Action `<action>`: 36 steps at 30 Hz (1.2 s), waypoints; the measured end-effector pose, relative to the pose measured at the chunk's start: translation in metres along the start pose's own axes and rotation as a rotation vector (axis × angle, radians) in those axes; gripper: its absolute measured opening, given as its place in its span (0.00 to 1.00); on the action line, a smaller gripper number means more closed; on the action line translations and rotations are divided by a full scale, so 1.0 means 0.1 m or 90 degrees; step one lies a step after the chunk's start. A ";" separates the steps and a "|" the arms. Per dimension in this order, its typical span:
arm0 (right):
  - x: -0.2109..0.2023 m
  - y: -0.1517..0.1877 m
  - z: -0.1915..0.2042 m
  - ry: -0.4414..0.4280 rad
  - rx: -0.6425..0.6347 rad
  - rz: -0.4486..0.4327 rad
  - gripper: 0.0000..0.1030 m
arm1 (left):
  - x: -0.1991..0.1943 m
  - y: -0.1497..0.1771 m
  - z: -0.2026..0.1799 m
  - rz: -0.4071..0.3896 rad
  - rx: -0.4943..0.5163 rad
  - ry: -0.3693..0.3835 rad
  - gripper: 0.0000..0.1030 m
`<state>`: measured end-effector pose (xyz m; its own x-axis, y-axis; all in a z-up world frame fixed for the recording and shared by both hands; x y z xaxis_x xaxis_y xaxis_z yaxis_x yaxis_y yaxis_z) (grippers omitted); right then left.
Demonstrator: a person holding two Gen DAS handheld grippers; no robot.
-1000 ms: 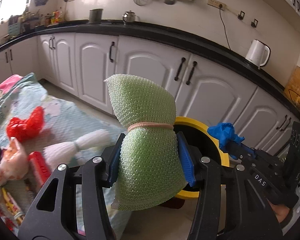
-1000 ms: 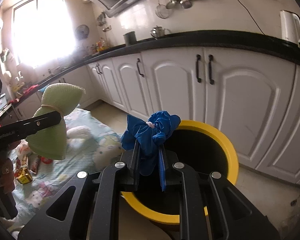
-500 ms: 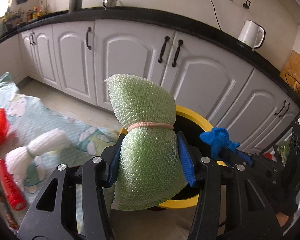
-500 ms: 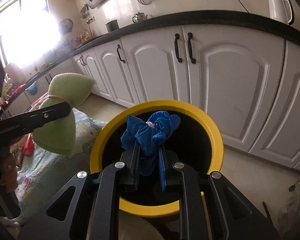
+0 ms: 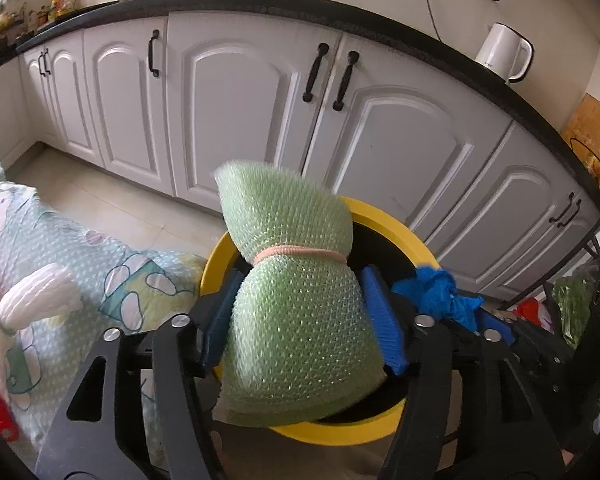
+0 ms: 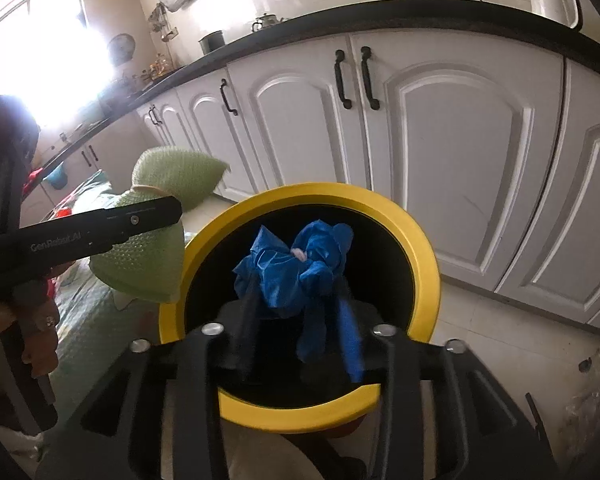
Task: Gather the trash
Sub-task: 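Open the right tool dropping the glove while the left tool drops the mesh bag into the bin, then move both open tools back over the trash on the bed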
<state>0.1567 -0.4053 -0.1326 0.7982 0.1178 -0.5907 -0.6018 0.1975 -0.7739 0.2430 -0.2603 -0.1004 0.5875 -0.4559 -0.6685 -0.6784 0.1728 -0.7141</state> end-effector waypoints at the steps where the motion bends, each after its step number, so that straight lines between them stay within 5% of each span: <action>1: 0.00 0.00 -0.01 0.003 0.000 -0.001 0.38 | 0.01 0.00 0.01 0.000 -0.002 -0.002 0.56; 5: -0.05 -0.01 -0.05 0.015 0.009 -0.009 0.48 | -0.04 -0.01 0.08 -0.008 -0.014 -0.011 0.71; 14: -0.22 -0.12 0.04 0.025 -0.009 -0.050 0.60 | -0.48 -0.07 0.30 -0.062 -0.041 -0.038 0.89; 36: -0.51 -0.44 1.17 -0.094 -0.100 -0.107 0.67 | -1.87 0.01 1.24 -0.213 -0.116 -0.175 0.89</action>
<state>0.1455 -0.3065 -0.0414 0.8751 0.2389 -0.4208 -0.4485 0.0741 -0.8907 0.1874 -0.0662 -0.0013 0.8659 -0.2078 -0.4549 -0.4830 -0.1115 -0.8685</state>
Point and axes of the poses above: each gripper's, at about its wrist camera, not at the fingertips, and x roughly the way its jaws point, z to its left, y to its underside, the point moved 6 cm from there along x, roughly the way its jaws point, and after that the axes turned 4 degrees about -z, right-handed, at the moved point
